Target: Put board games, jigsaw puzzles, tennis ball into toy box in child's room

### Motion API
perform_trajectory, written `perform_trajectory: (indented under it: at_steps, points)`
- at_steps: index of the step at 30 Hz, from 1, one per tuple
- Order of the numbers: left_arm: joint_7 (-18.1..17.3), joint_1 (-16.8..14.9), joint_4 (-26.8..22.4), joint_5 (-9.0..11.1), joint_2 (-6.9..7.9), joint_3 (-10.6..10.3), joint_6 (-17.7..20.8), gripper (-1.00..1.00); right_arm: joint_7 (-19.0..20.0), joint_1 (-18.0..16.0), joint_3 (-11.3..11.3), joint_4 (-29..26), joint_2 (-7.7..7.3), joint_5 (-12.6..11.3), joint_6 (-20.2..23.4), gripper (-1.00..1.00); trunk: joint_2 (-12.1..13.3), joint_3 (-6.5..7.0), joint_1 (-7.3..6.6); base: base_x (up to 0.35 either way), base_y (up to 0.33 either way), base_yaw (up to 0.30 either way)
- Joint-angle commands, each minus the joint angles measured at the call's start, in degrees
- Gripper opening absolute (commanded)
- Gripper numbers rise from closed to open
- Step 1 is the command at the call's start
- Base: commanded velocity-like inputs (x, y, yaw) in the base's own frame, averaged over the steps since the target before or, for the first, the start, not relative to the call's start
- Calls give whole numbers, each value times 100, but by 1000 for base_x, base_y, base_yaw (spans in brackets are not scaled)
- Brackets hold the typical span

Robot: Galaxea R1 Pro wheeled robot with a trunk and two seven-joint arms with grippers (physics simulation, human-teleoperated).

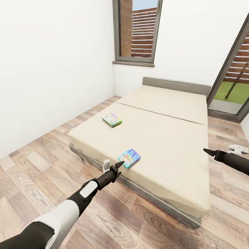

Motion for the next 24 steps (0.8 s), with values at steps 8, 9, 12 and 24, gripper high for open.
perform_trajectory:
  at_steps: [8, 9, 12, 24]
  points:
    - [-8, -41, 16, 51, 8, -25, 29, 100, 36, 1, -7, -45, 1, 19, 29, 100, -2, -5, -1, 0, 0, 0]
    - [-7, -46, 18, 50, 8, -24, 27, 100, 36, 5, -6, -54, 1, 19, 29, 100, -2, -5, -1, 0, 0, 0]
    - [-6, -55, 20, 51, 9, -24, 25, 100, 36, 14, -6, -67, 1, 19, 29, 100, -2, -5, -1, 0, 0, 0]
    - [-7, -131, 23, 43, 11, -28, 21, 100, 36, 48, -5, -100, 3, 19, 30, 100, -2, -5, -1, 0, 0, -3]
